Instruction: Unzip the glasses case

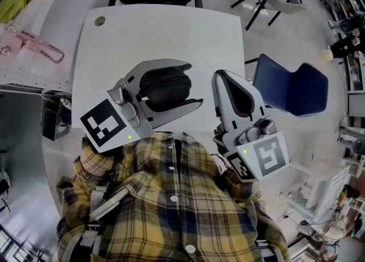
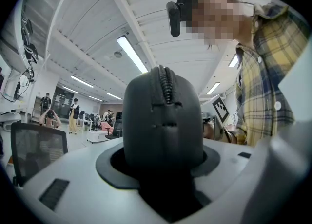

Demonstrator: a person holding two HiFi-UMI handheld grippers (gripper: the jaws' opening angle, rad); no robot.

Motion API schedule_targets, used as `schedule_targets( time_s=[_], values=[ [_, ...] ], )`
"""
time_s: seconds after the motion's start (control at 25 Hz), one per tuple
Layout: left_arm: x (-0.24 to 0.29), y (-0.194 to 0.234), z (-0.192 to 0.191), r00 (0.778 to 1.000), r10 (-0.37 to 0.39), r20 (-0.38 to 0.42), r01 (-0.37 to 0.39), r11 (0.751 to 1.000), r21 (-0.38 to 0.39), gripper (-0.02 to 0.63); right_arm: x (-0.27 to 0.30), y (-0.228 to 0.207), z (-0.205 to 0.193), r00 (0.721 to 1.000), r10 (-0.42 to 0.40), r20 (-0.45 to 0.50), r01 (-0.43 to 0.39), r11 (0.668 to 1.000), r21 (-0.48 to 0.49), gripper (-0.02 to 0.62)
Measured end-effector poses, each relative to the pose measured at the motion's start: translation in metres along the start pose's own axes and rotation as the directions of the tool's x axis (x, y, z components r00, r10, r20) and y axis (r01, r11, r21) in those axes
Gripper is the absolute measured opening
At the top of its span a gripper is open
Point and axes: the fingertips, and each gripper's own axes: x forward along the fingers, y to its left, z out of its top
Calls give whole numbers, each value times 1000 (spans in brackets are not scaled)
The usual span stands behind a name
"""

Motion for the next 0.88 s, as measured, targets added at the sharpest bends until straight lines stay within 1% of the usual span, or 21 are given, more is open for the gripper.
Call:
schedule_targets(
  time_s=[0.36, 0.72, 0.88],
  values=[
    [0, -1, -1, 1000, -9, 4, 9, 1000, 0, 249, 3, 1, -8, 1000, 2, -12, -2, 1000, 10, -2],
    [5, -8, 5, 1000, -17, 1, 17, 1000, 3, 249, -3, 0, -4, 1000, 11, -23, -11, 1000, 8, -2],
    [2, -4, 4, 1000, -17, 5, 17, 1000, -1, 249, 1, 1, -8, 999, 18, -33, -18, 1000, 4, -2]
  ],
)
